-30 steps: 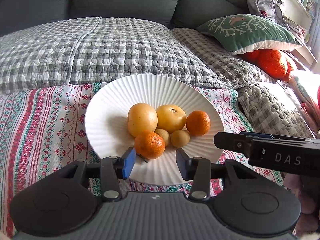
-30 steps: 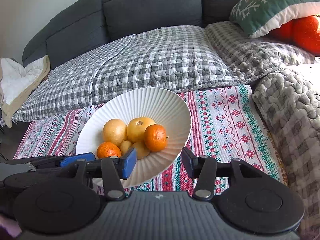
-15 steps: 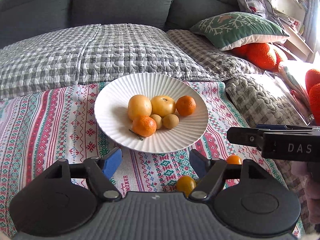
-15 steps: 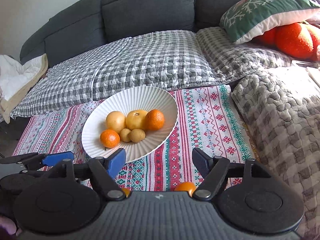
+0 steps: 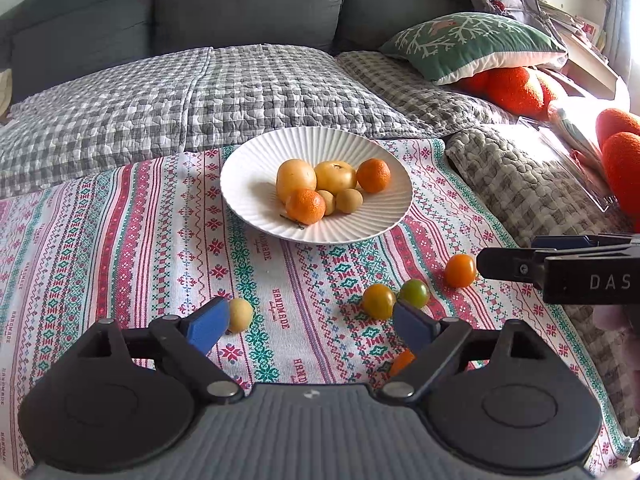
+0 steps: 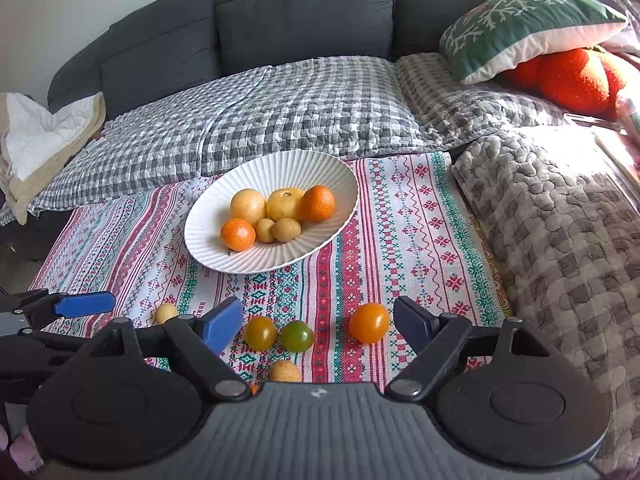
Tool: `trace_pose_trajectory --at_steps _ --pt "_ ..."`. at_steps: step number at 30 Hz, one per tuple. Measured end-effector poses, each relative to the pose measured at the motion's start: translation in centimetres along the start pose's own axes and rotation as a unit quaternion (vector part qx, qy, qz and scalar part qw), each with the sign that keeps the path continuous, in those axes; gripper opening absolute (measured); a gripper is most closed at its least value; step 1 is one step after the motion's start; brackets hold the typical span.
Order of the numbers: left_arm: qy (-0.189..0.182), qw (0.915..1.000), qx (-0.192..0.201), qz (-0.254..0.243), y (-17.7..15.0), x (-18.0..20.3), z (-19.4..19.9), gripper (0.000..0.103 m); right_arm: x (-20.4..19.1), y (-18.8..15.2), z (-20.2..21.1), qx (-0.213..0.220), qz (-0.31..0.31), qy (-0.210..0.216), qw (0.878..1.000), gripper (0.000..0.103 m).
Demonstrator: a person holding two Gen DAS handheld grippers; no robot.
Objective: Organize fruits
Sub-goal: 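Withdraw both open tools from the plate toward the remaining fruits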
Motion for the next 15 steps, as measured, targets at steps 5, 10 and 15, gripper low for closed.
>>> trace_pose_trajectory --at_steps 5,10,15 --pt "0.000 1.0000 -0.007 0.004 -0.7 -0.9 0.3 0.089 0.3 -1.2 0.1 -0.018 0.002 -0.008 1.000 0.081" --pt "0.012 0.9996 -0.023 -0.010 -1.7 -1.5 -0.2 0.094 0.3 -1.9 0.3 -0.025 -0.007 -0.011 1.000 0.085" --pt "0.025 0.9979 -0.047 -0.039 -2.9 -1.7 -1.1 0.094 0.0 -2.6 -0.4 -0.045 -0.005 -0.015 0.999 0.086"
Point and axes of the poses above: each gripper's, at about its wrist camera, not at the fingertips, and z roughly against the way its jaws point, x to its right, y to its top, the point moved 5 cm from there along -z, roughly the way its jaws point, and after that the axes turned 15 degrees about y, right-handed, at the moved point
